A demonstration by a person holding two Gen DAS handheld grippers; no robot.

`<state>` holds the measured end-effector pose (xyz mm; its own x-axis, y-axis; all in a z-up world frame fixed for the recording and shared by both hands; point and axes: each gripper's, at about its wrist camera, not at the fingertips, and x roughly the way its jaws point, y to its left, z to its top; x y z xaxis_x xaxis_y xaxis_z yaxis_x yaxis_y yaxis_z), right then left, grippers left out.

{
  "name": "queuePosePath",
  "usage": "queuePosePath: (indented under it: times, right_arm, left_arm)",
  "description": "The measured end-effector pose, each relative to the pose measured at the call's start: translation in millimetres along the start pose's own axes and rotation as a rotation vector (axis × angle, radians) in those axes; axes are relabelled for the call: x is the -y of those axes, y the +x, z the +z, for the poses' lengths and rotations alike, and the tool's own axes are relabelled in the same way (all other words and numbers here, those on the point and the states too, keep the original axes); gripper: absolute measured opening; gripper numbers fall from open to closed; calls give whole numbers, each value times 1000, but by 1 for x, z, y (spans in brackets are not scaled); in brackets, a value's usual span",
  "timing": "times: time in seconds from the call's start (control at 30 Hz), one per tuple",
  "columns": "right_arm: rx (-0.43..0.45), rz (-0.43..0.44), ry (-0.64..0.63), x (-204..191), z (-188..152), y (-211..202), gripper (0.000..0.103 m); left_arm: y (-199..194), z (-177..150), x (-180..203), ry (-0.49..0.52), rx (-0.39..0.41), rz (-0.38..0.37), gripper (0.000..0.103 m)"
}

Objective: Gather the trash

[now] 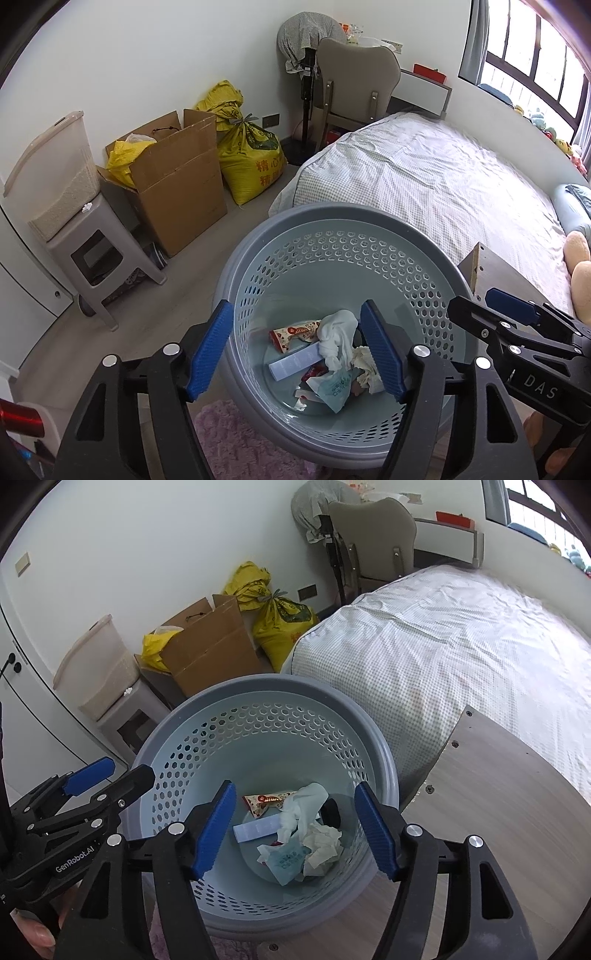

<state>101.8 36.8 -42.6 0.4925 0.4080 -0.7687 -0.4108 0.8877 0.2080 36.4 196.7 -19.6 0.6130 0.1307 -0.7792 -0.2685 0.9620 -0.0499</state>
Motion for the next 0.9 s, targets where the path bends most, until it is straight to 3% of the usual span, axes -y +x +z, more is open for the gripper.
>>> queuePosePath:
  times: [0.4,0.9]
  right_arm:
    - [23,-14,1,-1,-2,-8,74]
    - [32,-21,8,1,-3,-13,76]
  left_arm:
    - [-6,1,-4,-1,12,18,78]
    - [-8,-1,-7,-5,12,33,81]
